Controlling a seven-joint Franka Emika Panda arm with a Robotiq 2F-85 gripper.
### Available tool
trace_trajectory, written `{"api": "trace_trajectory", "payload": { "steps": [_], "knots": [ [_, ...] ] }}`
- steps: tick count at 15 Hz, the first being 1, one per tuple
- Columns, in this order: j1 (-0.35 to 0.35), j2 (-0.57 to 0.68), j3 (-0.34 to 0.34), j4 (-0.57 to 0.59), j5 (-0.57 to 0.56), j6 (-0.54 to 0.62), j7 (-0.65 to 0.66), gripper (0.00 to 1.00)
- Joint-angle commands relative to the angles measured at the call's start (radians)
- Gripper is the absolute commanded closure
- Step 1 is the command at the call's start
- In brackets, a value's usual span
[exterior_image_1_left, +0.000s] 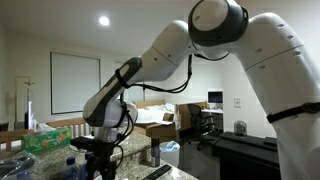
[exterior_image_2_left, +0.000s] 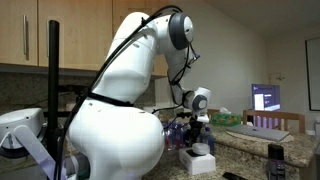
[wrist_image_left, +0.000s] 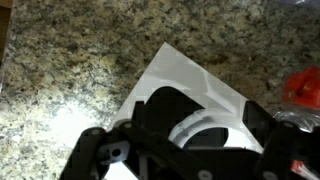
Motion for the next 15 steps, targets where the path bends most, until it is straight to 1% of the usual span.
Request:
{"api": "trace_trajectory", "payload": {
  "steps": [1, 3, 5, 9, 12, 15],
  "knots": [
    [-0.024, -0.047, 0.014, -0.06, 0.07, 0.01, -0.051, 0.0],
    [-0.024, -0.033, 0.019, -0.048, 0.084, -0.002, -0.068, 0.0],
    [-0.014, -0.002, 0.02, -0.021, 0.072, -0.02, -0.071, 0.0],
    [0.002, 0.038, 0.011, 0.008, 0.047, -0.015, -0.034, 0.0],
    [-0.001, 0.056, -0.014, 0.016, 0.035, -0.003, -0.005, 0.0],
    [-0.024, 0.047, -0.068, 0.001, 0.034, 0.014, 0.025, 0.0]
  ]
}}
